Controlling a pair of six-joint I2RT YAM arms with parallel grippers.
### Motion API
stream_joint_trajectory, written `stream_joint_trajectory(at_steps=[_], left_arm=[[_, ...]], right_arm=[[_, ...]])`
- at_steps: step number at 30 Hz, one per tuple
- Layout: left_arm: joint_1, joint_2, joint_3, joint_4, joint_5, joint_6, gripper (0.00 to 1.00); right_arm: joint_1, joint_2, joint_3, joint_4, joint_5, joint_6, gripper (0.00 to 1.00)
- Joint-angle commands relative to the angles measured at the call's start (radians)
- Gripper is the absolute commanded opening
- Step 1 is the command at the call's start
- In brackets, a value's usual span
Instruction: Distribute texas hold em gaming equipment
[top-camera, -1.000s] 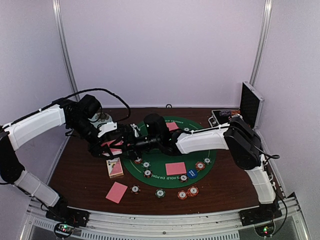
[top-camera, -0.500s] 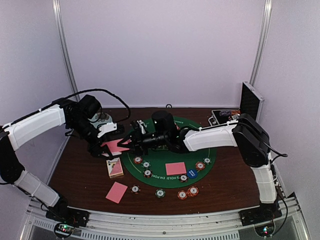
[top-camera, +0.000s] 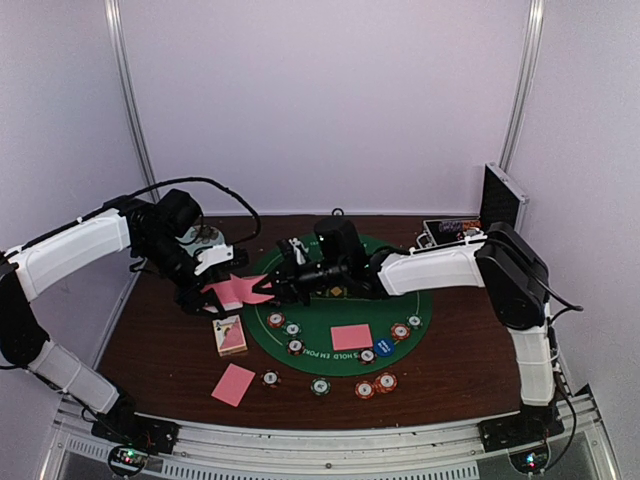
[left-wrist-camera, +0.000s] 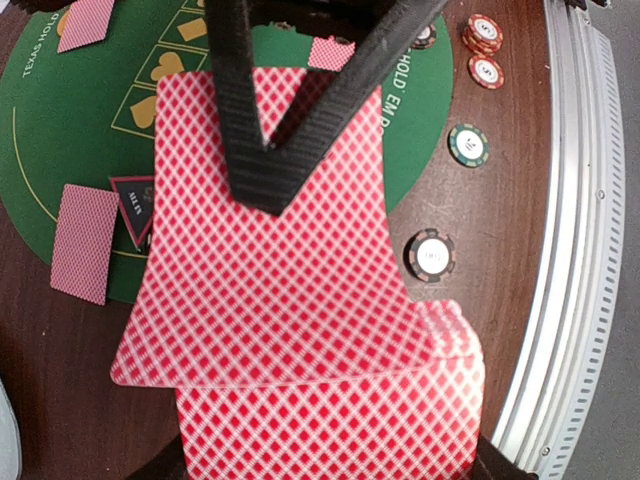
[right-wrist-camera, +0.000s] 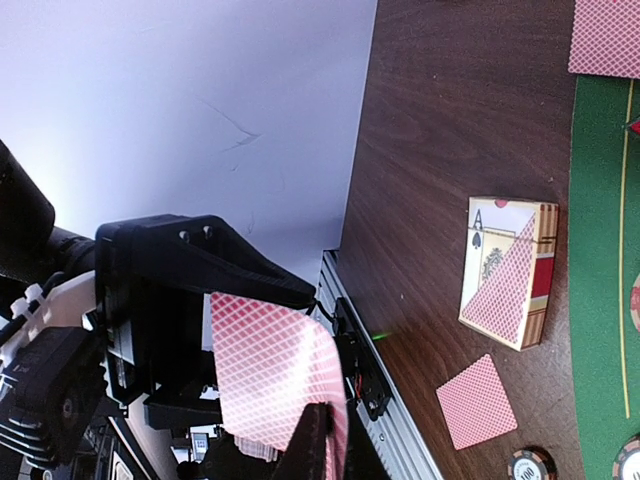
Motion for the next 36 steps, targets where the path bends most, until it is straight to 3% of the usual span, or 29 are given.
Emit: stream_joint_trajectory(at_steps=[1, 14, 28, 36], left_arm=[[-0.003, -0.025, 0.002, 0.032, 0.019, 0.019, 0.00], [-0.003, -0.038, -0.004, 0.032, 0.006, 0.023, 0.00], [-0.003, -0.034, -0.006, 0.032, 0.013, 0.020, 0.00], [-0.003, -0.031, -0.011, 0.033, 0.021, 0.016, 0.00]], right_arm=[[-0.013, -0.081, -0.021, -0.040, 0.006, -0.027, 0.06], [-0.135, -0.084, -0.024, -0.119, -0.003, -0.097, 0.02], [-0.162, 0.331, 0.439, -0.245, 0.051, -0.144, 0.03], [-0.163, 0.488, 0.667, -0.329, 0.135, -0.177, 0.07]])
